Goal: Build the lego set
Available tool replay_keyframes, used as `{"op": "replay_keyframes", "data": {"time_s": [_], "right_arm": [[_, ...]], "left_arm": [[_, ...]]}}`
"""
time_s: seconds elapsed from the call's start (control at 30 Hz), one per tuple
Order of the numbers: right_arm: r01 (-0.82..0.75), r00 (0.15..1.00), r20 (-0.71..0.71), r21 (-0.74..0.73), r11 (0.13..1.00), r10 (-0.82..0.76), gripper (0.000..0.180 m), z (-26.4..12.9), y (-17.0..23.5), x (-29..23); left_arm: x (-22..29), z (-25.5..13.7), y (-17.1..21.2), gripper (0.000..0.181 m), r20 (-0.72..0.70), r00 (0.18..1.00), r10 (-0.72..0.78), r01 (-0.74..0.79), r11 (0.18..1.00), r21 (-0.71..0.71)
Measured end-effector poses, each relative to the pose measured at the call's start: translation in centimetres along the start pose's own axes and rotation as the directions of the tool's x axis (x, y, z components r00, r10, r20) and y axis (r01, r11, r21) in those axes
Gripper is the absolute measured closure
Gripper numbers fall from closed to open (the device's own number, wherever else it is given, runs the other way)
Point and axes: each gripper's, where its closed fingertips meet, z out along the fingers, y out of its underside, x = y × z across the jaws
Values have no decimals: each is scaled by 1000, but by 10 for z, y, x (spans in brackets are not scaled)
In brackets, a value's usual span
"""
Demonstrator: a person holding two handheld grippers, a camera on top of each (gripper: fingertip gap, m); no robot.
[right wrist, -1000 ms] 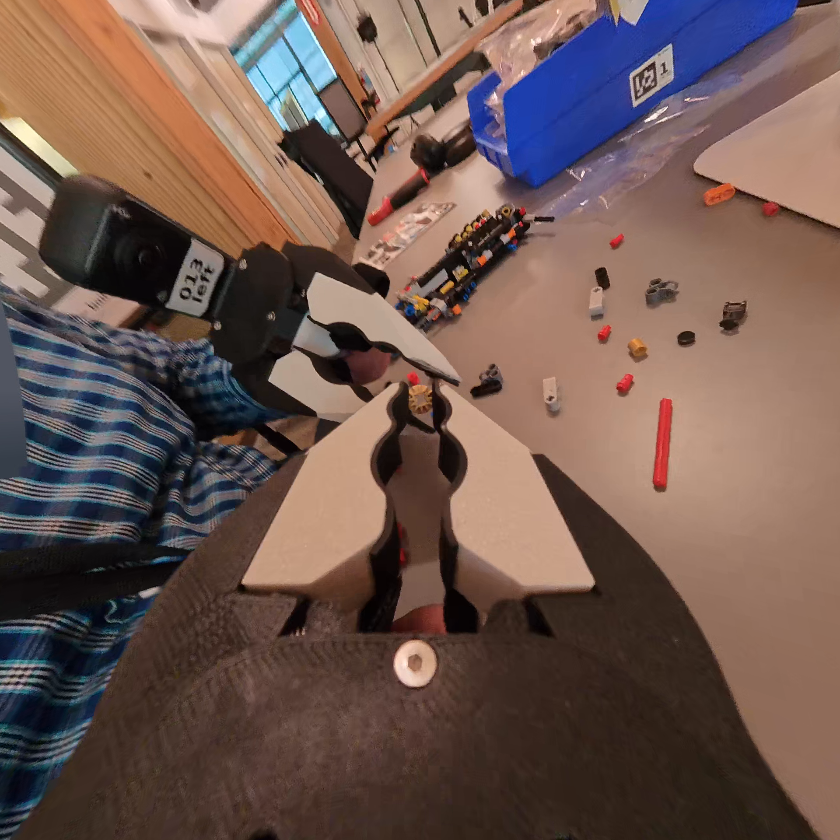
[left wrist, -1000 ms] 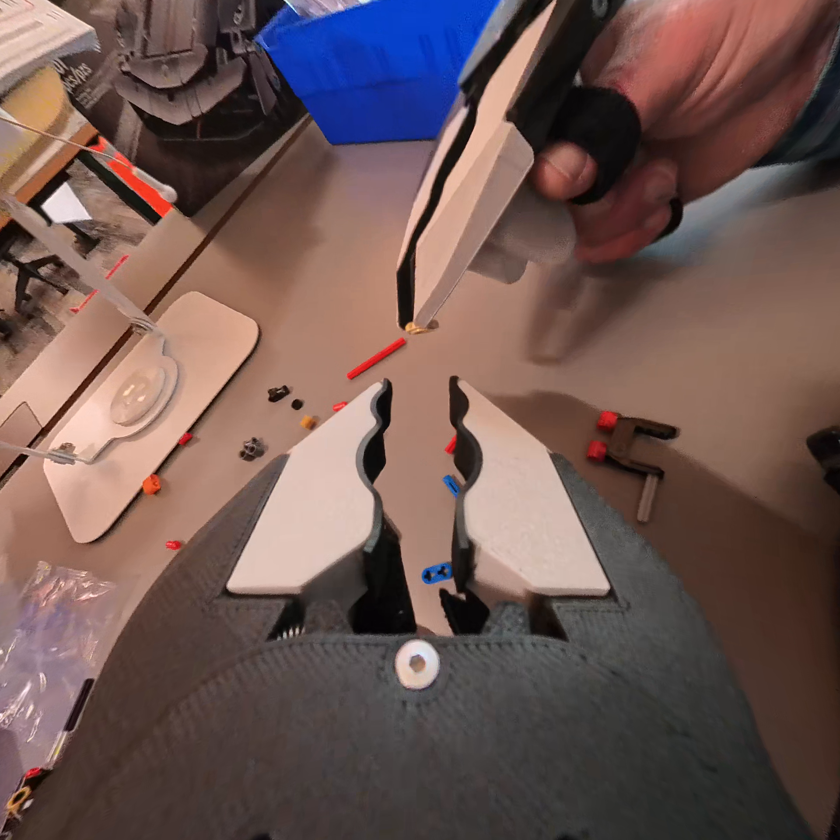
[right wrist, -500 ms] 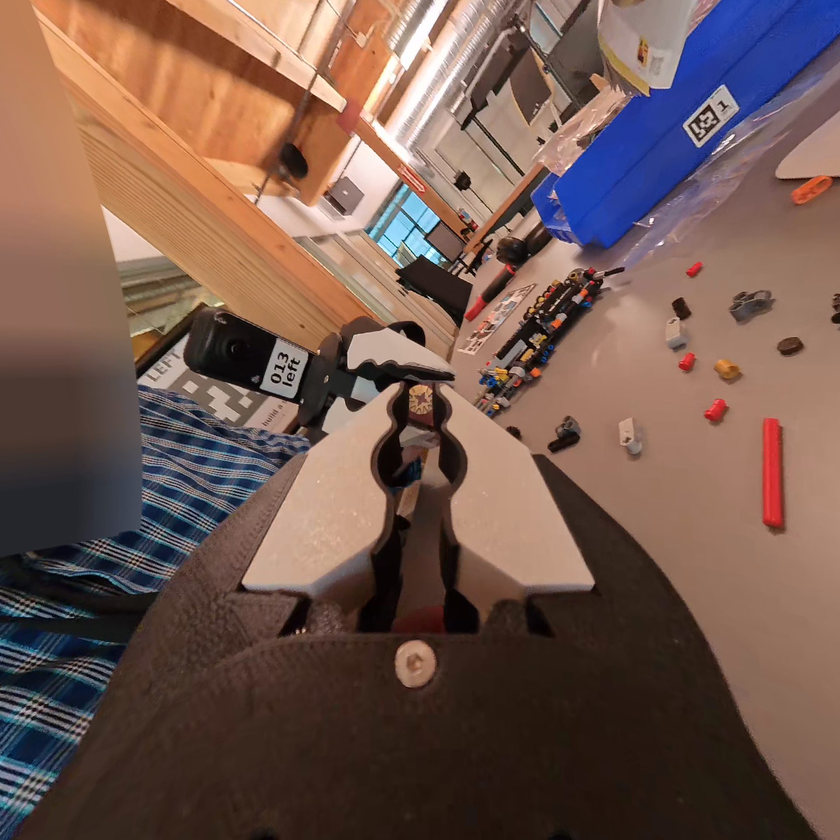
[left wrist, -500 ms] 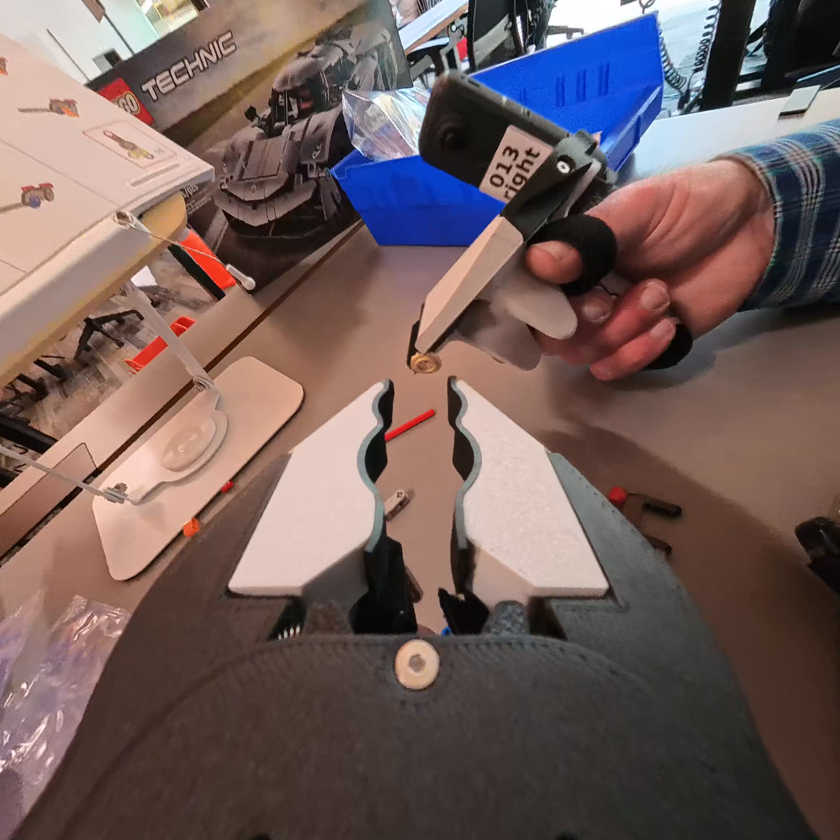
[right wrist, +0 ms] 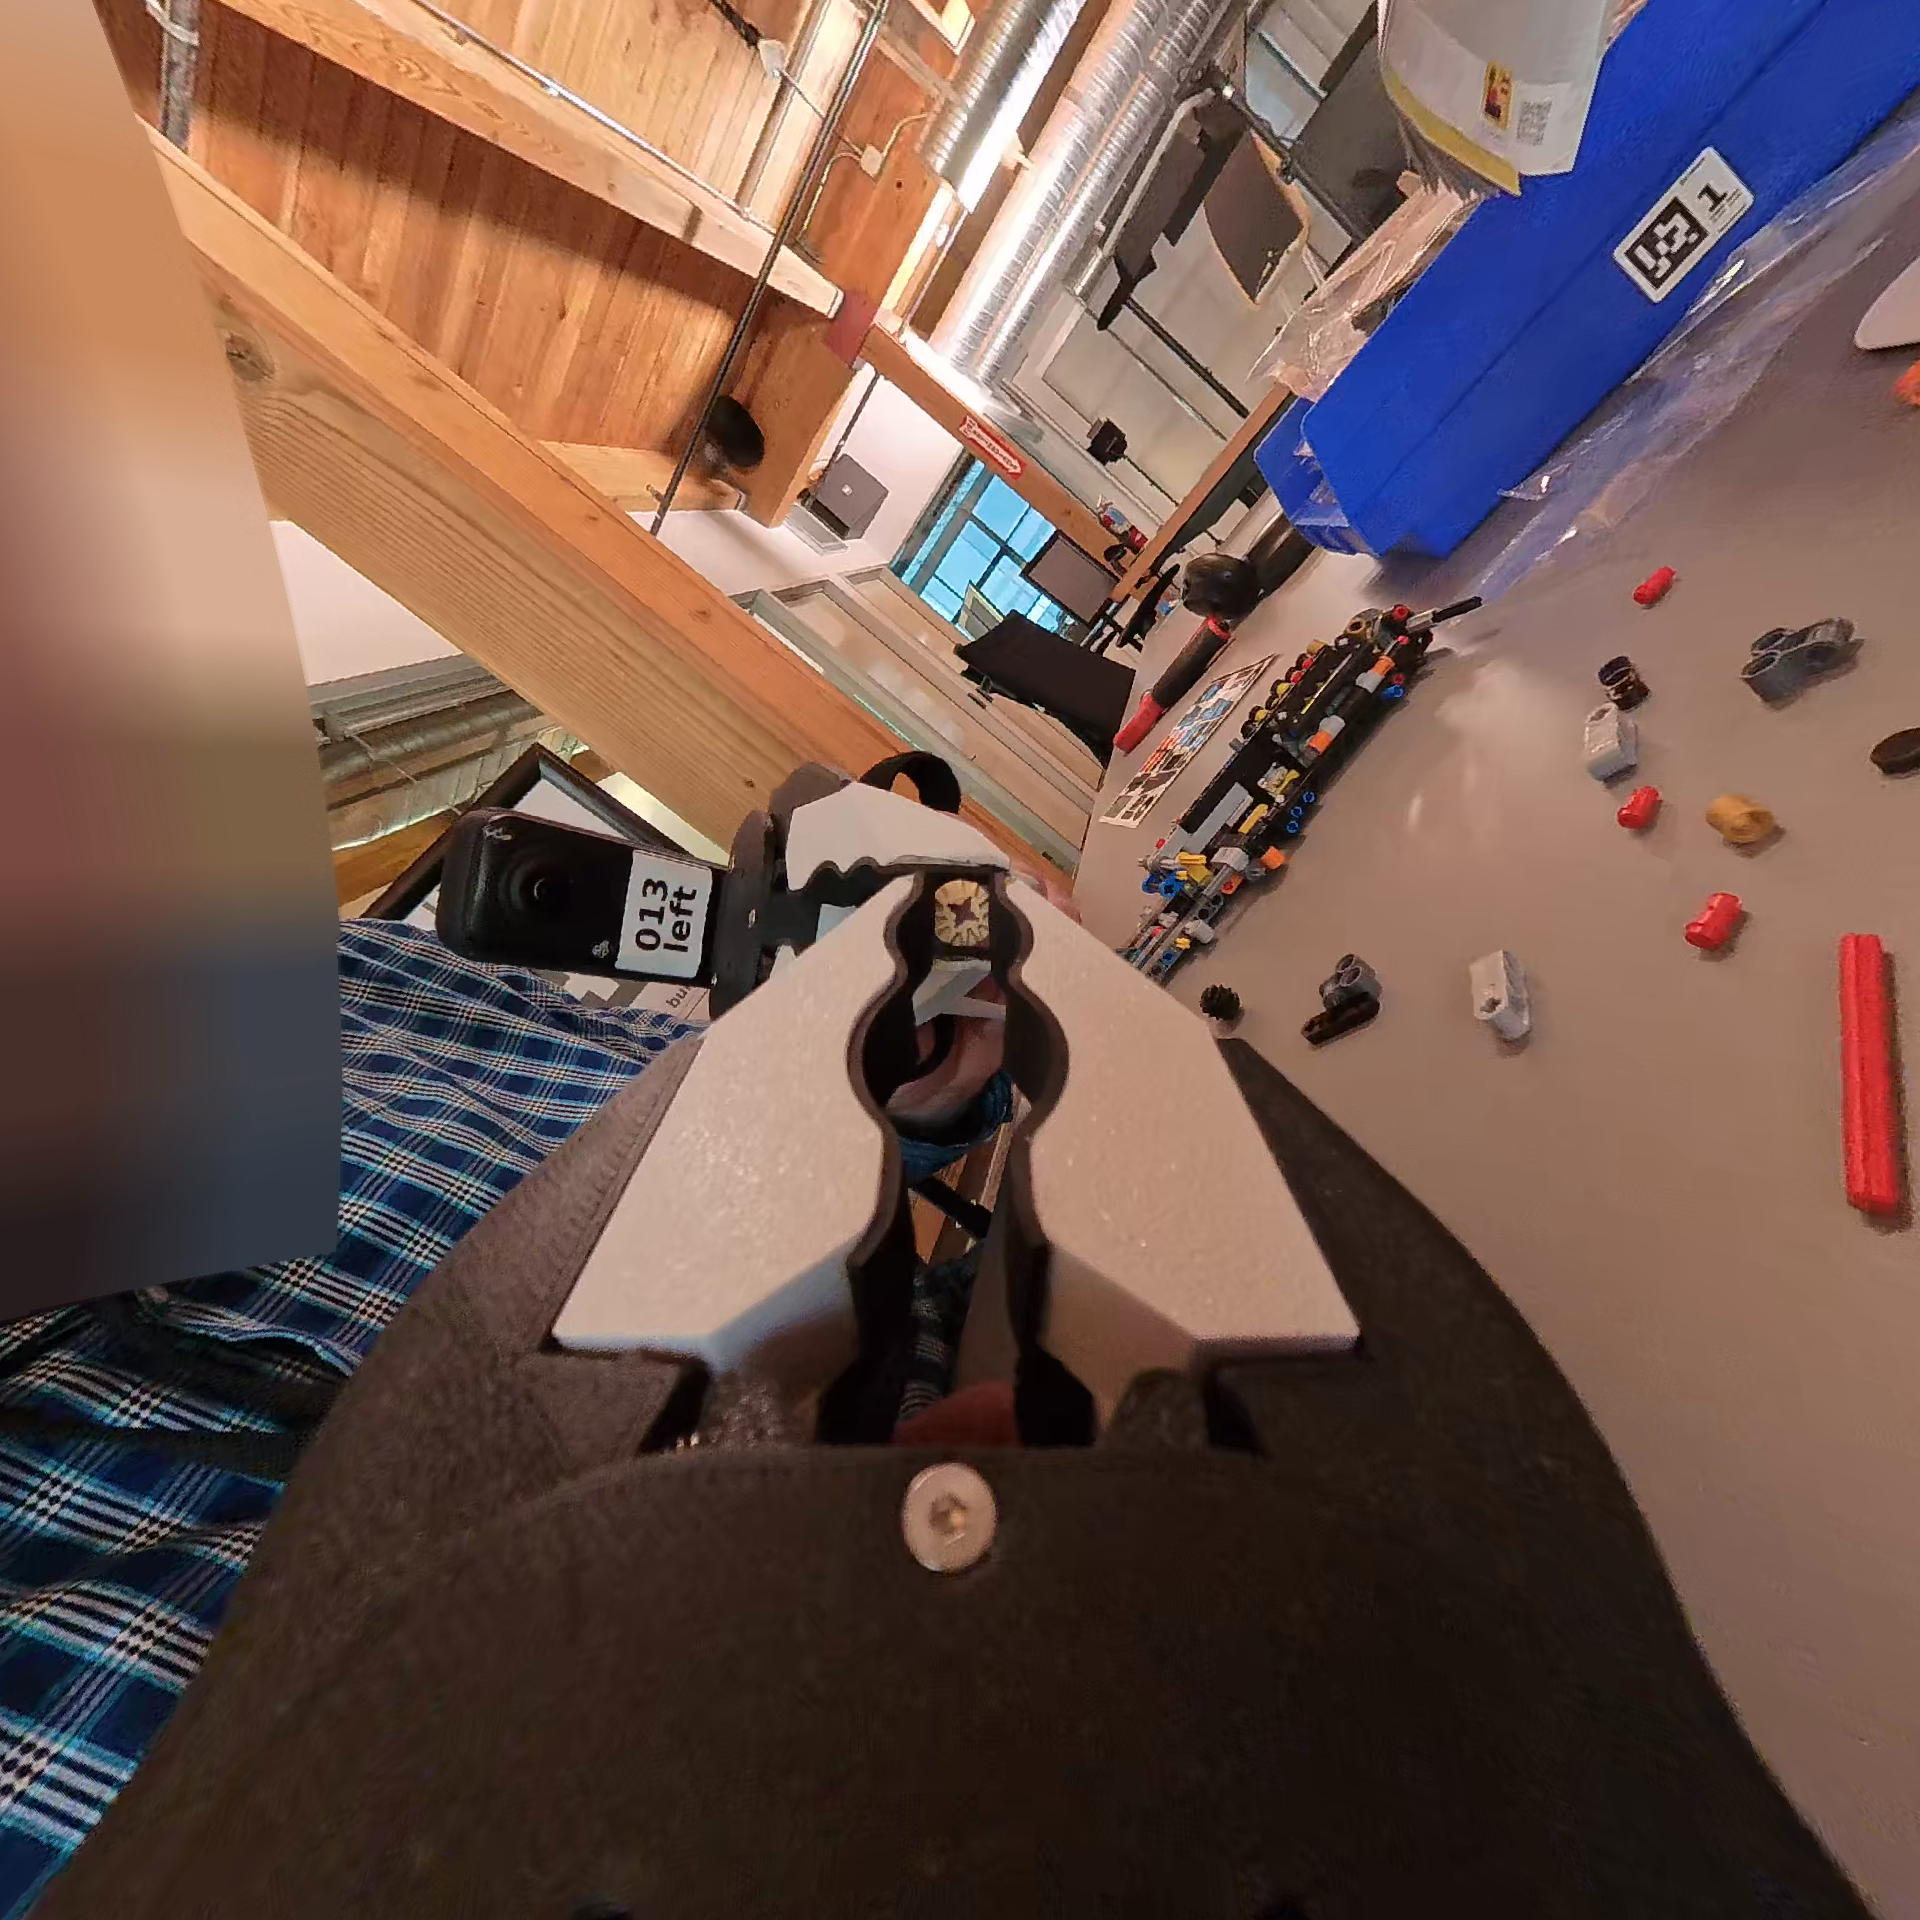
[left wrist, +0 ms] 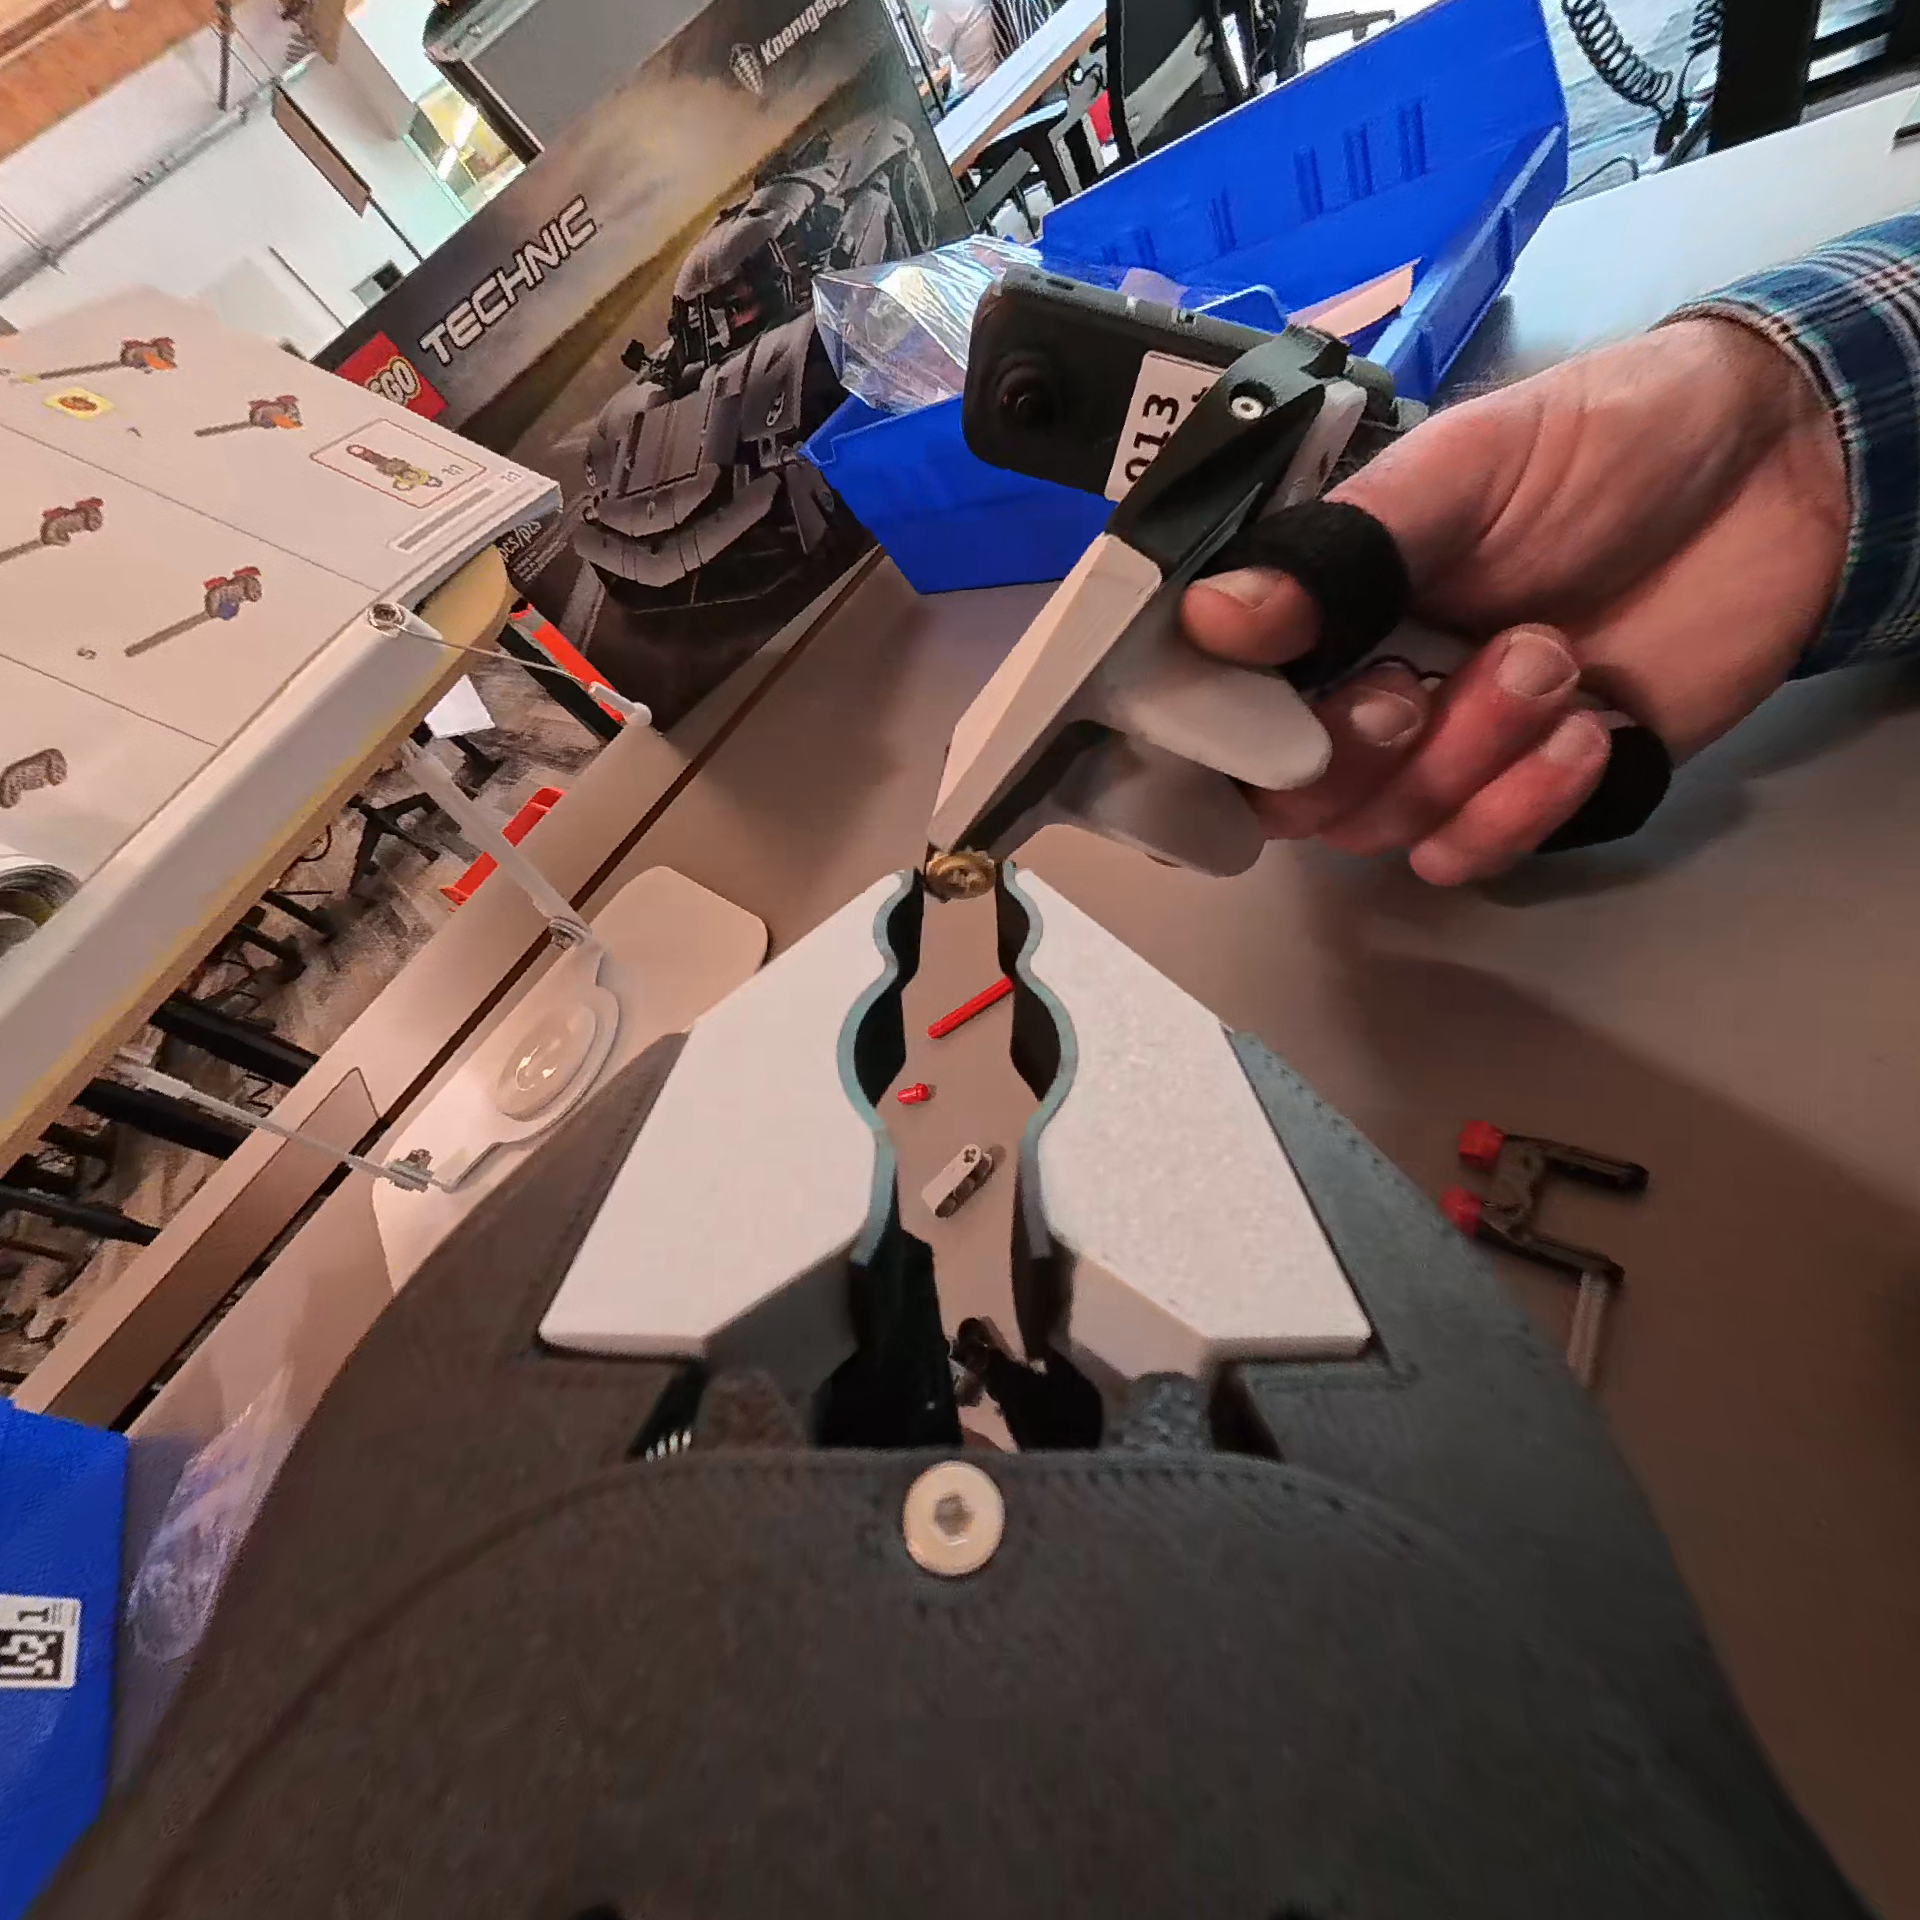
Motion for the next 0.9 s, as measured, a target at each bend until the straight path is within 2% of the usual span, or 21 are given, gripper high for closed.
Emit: {"op": "replay_keyframes", "data": {"time_s": [0.7,0.9], "right_arm": [[36,995,-87,-11,999,-37,174,-1,0,8],[72,989,-132,-13,997,-73,171,-5,-4,11]], "left_arm": [[-1,3,8,171,70,985,155,-149,985,-82],[-1,5,14,171,58,987,152,-145,983,-112]]}}
